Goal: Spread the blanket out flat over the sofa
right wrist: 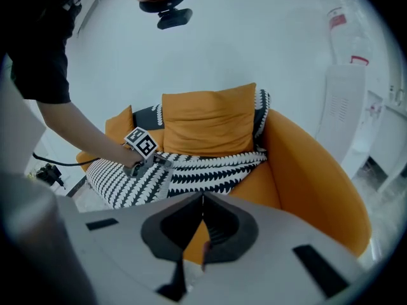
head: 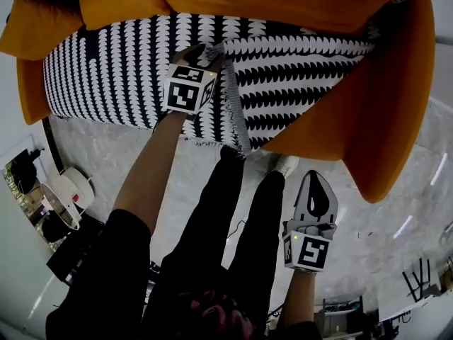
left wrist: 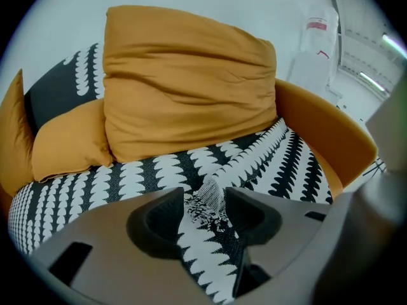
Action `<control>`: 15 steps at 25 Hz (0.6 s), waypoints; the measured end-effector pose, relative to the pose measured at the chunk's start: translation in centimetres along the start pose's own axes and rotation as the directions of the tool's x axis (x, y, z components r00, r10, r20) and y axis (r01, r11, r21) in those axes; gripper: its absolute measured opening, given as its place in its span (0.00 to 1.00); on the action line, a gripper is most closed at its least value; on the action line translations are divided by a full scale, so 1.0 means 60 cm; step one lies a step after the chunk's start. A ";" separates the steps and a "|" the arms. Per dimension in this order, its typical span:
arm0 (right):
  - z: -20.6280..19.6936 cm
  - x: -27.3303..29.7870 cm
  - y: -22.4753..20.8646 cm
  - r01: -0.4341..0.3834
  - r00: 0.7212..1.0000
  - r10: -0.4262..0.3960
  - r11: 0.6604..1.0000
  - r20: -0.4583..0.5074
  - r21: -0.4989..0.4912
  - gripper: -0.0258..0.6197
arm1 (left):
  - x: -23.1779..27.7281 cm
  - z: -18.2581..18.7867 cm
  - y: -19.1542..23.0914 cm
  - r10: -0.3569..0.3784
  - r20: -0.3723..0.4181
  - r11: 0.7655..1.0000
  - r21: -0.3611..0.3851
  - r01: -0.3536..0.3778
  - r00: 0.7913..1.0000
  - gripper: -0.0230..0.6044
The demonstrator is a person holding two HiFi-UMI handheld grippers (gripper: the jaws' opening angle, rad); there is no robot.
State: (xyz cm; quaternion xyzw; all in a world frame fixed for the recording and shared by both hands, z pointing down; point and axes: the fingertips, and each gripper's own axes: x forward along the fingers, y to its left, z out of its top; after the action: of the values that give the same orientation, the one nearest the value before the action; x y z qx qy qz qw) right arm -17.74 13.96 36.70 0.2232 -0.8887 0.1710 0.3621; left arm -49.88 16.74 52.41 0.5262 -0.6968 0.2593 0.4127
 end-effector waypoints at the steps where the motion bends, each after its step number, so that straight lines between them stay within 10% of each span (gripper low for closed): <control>1: -0.005 0.003 -0.002 0.002 1.000 -0.002 1.000 -0.005 0.005 0.07 | 0.007 0.000 -0.001 -0.001 -0.003 1.000 0.004 0.001 1.000 0.34; 15: -0.016 0.004 0.007 0.021 0.999 -0.020 0.999 -0.029 0.029 0.07 | 0.030 0.000 -0.004 -0.043 -0.051 0.997 0.062 0.046 0.998 0.29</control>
State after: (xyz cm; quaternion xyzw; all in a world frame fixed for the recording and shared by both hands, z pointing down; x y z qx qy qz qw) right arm -17.57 14.71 37.50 0.2352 -0.8785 0.1835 0.3731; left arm -49.83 15.72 53.93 0.5479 -0.6658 0.2849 0.4186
